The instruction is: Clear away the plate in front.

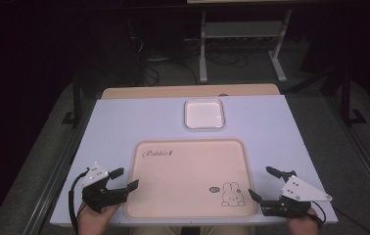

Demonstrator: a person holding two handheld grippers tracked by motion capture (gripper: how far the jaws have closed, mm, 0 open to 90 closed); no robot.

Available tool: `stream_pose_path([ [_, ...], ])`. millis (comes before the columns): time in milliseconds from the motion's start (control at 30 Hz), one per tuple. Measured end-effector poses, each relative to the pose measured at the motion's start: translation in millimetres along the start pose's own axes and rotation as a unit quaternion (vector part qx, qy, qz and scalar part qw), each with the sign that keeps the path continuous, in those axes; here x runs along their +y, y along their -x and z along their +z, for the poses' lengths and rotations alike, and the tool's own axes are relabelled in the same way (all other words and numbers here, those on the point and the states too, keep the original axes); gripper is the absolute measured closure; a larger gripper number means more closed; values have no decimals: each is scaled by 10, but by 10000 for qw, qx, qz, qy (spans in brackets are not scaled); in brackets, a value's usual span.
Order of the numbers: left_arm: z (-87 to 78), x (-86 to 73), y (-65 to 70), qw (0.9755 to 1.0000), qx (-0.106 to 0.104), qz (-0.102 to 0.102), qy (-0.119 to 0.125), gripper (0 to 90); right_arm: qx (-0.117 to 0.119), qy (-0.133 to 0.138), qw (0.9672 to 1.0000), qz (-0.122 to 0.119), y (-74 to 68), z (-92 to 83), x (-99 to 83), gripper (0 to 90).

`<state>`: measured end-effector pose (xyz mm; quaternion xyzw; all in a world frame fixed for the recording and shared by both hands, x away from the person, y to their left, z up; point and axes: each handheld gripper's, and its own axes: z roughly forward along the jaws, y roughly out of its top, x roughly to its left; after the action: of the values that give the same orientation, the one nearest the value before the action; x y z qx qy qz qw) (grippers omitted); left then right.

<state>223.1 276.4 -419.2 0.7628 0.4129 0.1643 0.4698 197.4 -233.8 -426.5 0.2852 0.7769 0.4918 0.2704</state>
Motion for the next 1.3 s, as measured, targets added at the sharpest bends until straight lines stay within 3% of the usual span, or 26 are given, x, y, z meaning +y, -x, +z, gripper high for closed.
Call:
stream_pose_path([
  [667, 125, 29, 8, 9993, -29, 340, -179, 256, -16, 8, 10000, 75, -2, -12, -2, 130],
  [767, 179, 90, 13, 9988, 91, 388, -284, 257, -30, 45, 9999, 99, 3, -20, 0, 130],
  [833, 219, 147, -5, 9992, -43, 259, -312, 240, -18, 68, 9999, 128, 6, -26, -1, 130],
  [967, 280, 201, -6, 9989, -167, 321, -285, 270, -31, 68, 9999, 151, 11, -29, -7, 130],
  [1067, 348, 260, 22, 9980, -227, 491, -326, 284, -36, 68, 9999, 138, 18, -27, -12, 130],
  [1133, 427, 328, 34, 9967, -455, 557, -378, 316, -28, 93, 9998, 150, 21, -31, -14, 130],
  [1300, 562, 418, 72, 9956, -578, 629, -393, 318, -10, 124, 9998, 164, 26, -32, -16, 130],
])
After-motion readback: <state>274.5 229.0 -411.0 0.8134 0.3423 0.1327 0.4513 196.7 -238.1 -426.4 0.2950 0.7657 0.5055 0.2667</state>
